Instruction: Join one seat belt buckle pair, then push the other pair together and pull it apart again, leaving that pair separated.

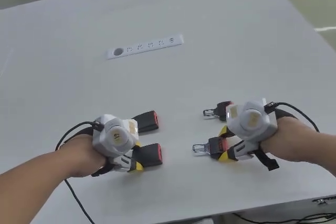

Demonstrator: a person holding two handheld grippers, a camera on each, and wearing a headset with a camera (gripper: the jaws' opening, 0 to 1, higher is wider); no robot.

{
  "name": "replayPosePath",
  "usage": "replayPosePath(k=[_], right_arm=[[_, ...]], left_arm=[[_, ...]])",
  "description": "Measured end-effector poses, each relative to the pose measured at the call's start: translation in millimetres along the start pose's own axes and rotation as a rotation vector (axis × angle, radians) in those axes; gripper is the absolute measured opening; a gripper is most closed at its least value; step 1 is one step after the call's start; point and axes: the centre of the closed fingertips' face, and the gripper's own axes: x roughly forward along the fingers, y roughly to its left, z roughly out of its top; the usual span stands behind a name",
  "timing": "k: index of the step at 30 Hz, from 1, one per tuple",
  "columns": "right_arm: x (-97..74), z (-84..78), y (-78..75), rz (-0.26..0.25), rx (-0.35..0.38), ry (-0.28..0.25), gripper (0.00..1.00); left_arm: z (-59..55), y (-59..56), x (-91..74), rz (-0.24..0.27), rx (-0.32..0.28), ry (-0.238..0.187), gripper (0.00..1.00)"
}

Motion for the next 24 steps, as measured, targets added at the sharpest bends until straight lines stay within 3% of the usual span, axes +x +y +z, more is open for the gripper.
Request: replayPosePath(k=[6, 13, 24], right_arm=[[16.1, 20.7, 2.3, -0.026, -0.032, -0.006, 0.34], [30.9, 42.1, 2.6, -0.041, -0.042, -0.011, 0.33], [43.0, 58.9, 5.3, -0.014, -0.066, -0.003, 0.33]], left_arm=[[1.2, -1.0, 0.3, -0.002, 0.006, 0.013, 0.33], [1.0, 0.3, -0.5, -0.002, 0.000, -0.015, 0.33], [1.8, -0.3, -0.3, -0.005, 0.008, -0.012, 0.33]])
